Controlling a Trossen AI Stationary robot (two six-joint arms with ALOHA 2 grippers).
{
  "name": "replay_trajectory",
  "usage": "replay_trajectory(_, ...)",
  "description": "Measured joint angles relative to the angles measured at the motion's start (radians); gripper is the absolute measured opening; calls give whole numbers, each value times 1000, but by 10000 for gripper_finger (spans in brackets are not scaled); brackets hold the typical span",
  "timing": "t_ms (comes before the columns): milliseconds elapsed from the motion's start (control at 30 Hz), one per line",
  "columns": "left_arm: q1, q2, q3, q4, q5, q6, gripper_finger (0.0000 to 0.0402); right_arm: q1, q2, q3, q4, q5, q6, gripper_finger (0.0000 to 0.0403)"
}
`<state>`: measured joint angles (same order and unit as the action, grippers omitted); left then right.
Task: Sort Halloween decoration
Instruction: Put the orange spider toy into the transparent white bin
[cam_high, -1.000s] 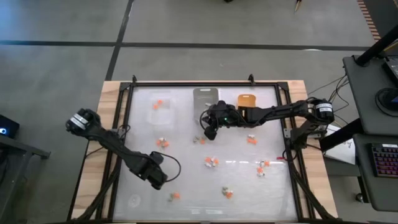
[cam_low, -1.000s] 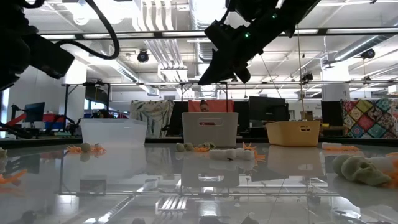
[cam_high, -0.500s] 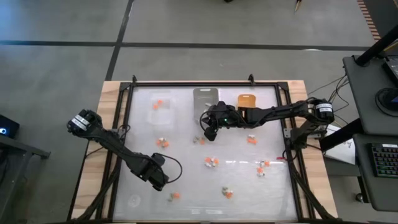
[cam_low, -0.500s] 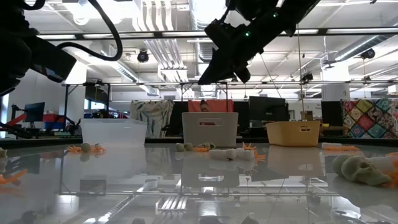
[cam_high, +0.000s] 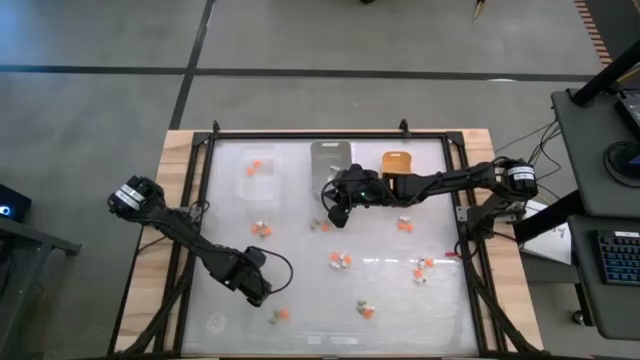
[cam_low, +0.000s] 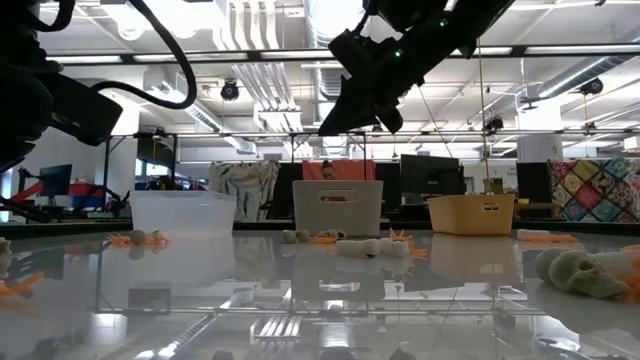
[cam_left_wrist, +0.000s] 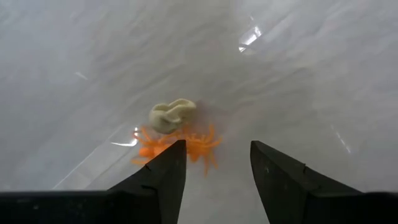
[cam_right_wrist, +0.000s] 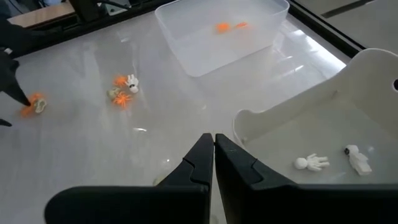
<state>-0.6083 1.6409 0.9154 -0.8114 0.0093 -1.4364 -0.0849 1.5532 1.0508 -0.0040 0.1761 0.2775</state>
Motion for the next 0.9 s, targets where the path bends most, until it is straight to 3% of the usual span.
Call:
replay_trajectory(500,0,0,-34,14,-2,13,145,0,0,0,1,0,0,9)
replay_trajectory(900,0,-1,-40,38,-2,17,70,0,0,0,1,0,0,9)
